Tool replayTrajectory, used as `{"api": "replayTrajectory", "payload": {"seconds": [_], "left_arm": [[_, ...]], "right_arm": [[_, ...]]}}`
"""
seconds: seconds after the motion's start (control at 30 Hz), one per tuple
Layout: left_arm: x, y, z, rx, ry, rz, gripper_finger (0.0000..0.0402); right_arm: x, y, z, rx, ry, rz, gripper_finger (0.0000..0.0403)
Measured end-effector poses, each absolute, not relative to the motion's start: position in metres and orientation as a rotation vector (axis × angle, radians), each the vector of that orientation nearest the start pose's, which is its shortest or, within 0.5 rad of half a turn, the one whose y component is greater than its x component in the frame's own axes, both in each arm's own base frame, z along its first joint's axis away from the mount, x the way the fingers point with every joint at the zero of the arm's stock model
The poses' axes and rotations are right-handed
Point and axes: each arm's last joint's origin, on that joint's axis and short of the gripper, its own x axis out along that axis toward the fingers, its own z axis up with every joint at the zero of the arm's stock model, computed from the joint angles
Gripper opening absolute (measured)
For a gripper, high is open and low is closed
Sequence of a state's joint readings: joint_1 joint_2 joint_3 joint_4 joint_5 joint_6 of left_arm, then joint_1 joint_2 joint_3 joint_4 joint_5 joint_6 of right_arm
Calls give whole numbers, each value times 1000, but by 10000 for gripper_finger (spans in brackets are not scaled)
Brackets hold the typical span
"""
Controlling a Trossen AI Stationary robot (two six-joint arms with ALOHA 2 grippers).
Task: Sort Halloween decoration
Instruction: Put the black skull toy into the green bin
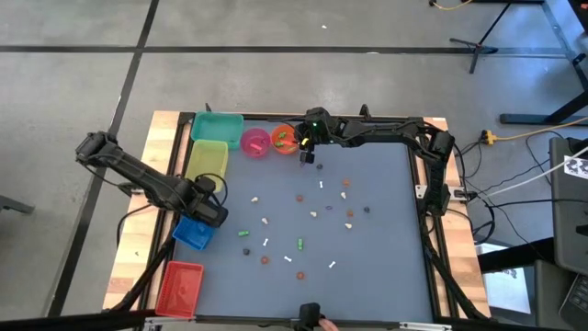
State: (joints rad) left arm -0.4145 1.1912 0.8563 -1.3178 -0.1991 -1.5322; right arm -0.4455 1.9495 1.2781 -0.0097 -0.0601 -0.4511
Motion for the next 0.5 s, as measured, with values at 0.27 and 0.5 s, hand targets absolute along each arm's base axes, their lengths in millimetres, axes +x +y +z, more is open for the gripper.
{"api": "replayTrajectory", "payload": {"seconds": [0.27, 0.5], "left_arm": [[154, -54, 254, -614, 1225, 1030, 57], [160, -38, 258, -562, 1222, 1040, 57]], "right_arm": [[381, -180, 183, -258, 731, -213, 135], [381, -180, 182, -258, 731, -213, 135]]}}
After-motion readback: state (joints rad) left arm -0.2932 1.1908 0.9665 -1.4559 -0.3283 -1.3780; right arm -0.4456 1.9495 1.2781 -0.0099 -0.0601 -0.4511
